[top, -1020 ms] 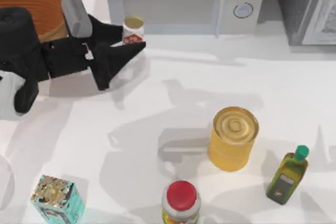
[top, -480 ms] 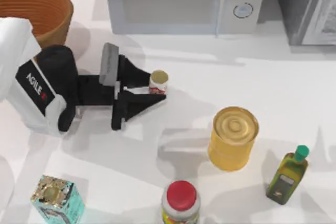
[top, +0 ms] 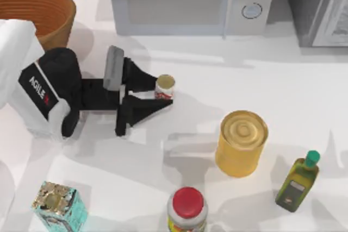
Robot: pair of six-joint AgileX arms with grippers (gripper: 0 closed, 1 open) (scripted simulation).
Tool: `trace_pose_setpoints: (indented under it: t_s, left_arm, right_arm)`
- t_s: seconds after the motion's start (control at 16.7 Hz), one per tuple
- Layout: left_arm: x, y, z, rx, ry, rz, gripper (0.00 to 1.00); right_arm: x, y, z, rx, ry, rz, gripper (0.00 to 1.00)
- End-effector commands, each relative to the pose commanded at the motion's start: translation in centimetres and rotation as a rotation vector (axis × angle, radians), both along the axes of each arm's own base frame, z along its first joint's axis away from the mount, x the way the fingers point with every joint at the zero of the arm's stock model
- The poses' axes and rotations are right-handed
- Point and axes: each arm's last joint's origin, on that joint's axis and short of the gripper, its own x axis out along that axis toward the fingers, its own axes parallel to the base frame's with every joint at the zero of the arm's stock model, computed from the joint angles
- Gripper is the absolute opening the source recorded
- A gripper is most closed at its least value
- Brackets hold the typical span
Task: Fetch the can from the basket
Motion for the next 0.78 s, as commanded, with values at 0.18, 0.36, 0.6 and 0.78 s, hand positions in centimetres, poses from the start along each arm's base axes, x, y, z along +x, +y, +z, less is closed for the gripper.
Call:
trace_pose_setpoints:
  t_s: [0.18,0.36,0.6,0.78]
  left_arm:
    - [0.0,0.0,0.0,0.0,0.0,0.0,0.38]
    - [0.0,0.0,0.0,0.0,0.0,0.0,0.6]
    - [0.0,0.0,0.0,0.0,0.0,0.0,0.9]
    - [0.0,0.0,0.0,0.0,0.0,0.0,1.0]
  right_arm:
    - [0.0,0.0,0.0,0.0,0.0,0.0,1.0]
    - [0.0,0.0,0.0,0.0,0.0,0.0,1.0]
    - [0.0,0.0,0.0,0.0,0.0,0.0,1.0]
    - [0.0,0.0,0.0,0.0,0.0,0.0,1.0]
